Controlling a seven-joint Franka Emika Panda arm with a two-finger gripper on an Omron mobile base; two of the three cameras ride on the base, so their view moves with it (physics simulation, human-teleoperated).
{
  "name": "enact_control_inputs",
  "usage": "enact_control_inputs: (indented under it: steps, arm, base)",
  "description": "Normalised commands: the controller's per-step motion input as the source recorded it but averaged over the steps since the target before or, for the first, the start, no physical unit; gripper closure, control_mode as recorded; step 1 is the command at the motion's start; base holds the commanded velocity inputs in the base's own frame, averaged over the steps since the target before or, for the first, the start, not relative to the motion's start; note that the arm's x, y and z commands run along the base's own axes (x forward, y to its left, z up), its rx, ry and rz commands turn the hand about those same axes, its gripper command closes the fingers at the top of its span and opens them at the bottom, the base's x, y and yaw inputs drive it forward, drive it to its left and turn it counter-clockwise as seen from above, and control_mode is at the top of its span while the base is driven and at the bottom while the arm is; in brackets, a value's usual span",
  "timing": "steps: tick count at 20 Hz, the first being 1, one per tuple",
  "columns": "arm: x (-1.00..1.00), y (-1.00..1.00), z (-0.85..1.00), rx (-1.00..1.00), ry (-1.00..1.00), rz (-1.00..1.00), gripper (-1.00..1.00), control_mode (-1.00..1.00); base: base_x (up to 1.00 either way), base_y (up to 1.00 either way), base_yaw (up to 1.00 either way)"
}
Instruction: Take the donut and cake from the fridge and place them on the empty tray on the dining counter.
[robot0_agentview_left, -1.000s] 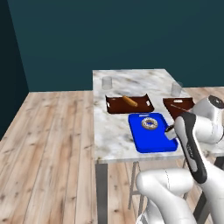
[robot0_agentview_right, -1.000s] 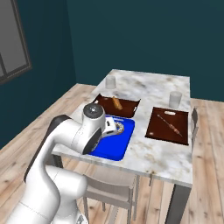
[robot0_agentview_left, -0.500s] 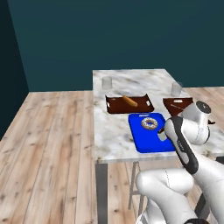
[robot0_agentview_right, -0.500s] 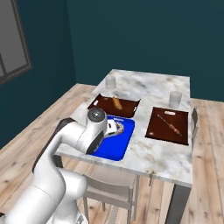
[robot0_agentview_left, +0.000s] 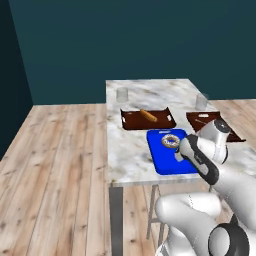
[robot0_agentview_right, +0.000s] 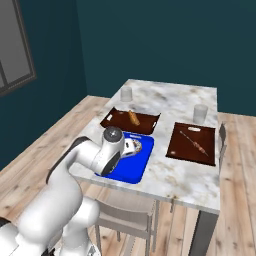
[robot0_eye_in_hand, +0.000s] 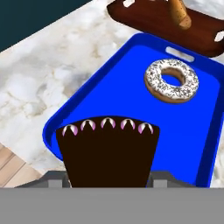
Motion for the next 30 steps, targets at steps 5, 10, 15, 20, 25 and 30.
enact_control_inputs:
  steps: [5, 10, 15, 20, 25, 30]
  arm:
    - [0.33, 0.0, -0.3, 0.0, 0.0, 0.0, 1.0, -1.0]
    - [0.3, -0.02, -0.29, 0.0, 0.0, 0.0, 1.0, -1.0]
    - [0.27, -0.11, -0.3, 0.0, 0.0, 0.0, 1.0, -1.0]
    - [0.26, -0.13, -0.33, 0.0, 0.01, 0.0, 1.0, -1.0]
    - [0.3, -0.12, -0.3, 0.0, 0.0, 0.0, -1.0, -1.0]
    - [0.16, -0.13, -0.1, 0.0, 0.0, 0.0, -1.0, -1.0]
  base:
    - [0.0, 0.0, 0.0]
    - [0.0, 0.0, 0.0]
    - [0.0, 0.0, 0.0]
    - [0.0, 0.0, 0.0]
    - [0.0, 0.0, 0.0]
    - [0.0, 0.0, 0.0]
